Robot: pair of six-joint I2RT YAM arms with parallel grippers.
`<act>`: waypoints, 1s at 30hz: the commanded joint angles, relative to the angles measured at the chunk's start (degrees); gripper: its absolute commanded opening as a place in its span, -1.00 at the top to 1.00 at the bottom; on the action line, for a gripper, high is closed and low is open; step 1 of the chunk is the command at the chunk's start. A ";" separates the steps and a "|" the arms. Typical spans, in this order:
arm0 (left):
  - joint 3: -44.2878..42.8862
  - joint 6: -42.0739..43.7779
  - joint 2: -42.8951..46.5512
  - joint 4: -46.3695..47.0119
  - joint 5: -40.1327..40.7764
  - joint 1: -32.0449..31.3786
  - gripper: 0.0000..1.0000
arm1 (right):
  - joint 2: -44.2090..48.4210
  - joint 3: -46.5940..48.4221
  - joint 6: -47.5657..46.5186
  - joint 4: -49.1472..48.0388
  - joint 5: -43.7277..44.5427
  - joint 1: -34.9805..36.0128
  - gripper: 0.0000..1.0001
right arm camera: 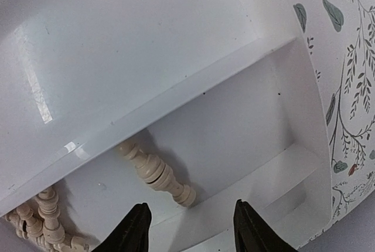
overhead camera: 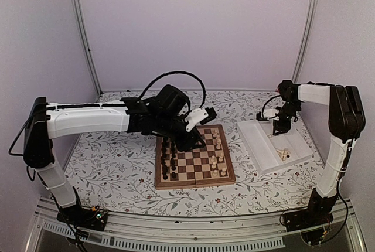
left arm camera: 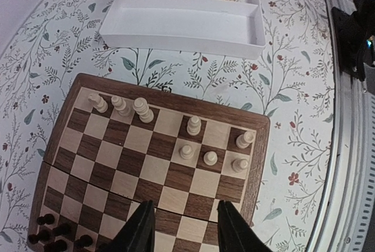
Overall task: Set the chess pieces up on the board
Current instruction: Pick up the chess piece from the storage box.
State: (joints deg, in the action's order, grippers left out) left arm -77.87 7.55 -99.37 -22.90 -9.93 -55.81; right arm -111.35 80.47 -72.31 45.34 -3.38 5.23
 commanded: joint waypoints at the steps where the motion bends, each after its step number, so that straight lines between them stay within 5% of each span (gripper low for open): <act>1: -1.32 0.83 -1.65 -0.99 -0.96 -0.04 0.21 | -2.06 1.15 -3.00 1.11 -0.23 -0.18 -0.04; 13: -1.39 1.09 -2.63 -1.35 -1.35 0.00 0.21 | -5.85 -0.17 -3.83 4.28 2.70 0.22 0.10; 24: -1.85 0.52 -2.71 -1.37 -2.74 -0.09 0.21 | -2.88 -2.86 0.30 5.42 0.42 0.20 0.78; 30: -2.97 -3.45 -2.98 1.75 -3.84 -0.09 0.21 | 2.52 -5.93 4.20 4.42 -0.11 -0.01 0.88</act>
State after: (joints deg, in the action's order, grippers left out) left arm -78.56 7.33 -101.41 -24.14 -12.34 -55.83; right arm -113.03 77.01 -71.22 48.27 -2.50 5.56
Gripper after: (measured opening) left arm 0.395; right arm 0.117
